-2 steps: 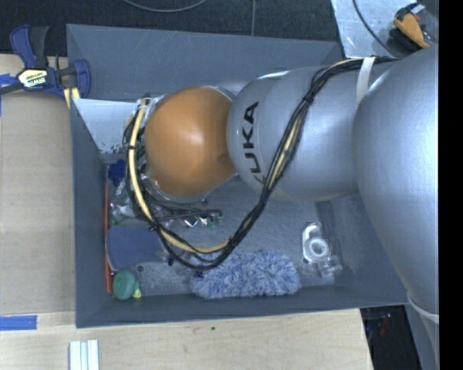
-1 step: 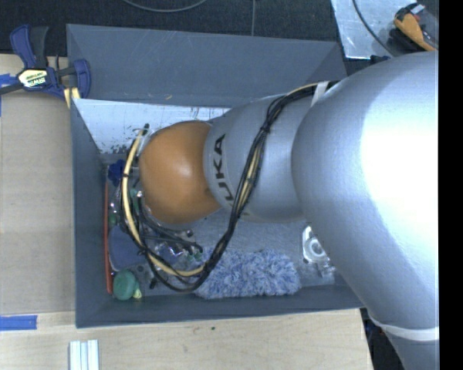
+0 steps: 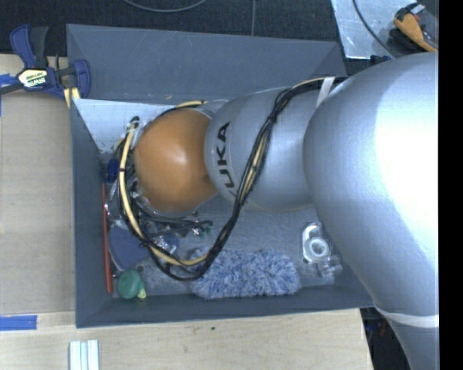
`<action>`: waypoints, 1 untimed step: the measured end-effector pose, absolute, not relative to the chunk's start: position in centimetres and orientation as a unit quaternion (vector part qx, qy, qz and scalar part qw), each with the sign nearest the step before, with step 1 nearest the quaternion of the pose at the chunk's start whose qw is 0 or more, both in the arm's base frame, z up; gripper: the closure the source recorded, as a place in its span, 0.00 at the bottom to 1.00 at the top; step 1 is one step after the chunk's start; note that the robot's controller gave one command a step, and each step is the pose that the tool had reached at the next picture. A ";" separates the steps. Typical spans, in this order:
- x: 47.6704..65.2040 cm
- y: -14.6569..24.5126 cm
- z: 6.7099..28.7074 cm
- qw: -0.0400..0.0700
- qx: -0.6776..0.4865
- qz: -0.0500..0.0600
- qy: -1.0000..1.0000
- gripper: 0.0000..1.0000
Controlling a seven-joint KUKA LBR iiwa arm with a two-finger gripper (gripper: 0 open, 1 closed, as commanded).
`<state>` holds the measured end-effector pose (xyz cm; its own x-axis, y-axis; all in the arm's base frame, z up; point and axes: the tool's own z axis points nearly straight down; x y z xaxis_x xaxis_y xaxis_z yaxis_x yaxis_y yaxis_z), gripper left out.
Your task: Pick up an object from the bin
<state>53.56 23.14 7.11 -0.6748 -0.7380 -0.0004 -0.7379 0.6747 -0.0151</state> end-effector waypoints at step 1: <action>51.8 22.7 7.3 0.001 -0.211 0.001 0.978 1.00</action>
Offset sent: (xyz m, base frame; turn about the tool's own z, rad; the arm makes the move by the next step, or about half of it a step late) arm 0.0000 0.0000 0.0000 0.0000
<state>51.78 22.75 7.34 -0.9113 -0.4117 -0.0016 -0.4117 0.9113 0.0017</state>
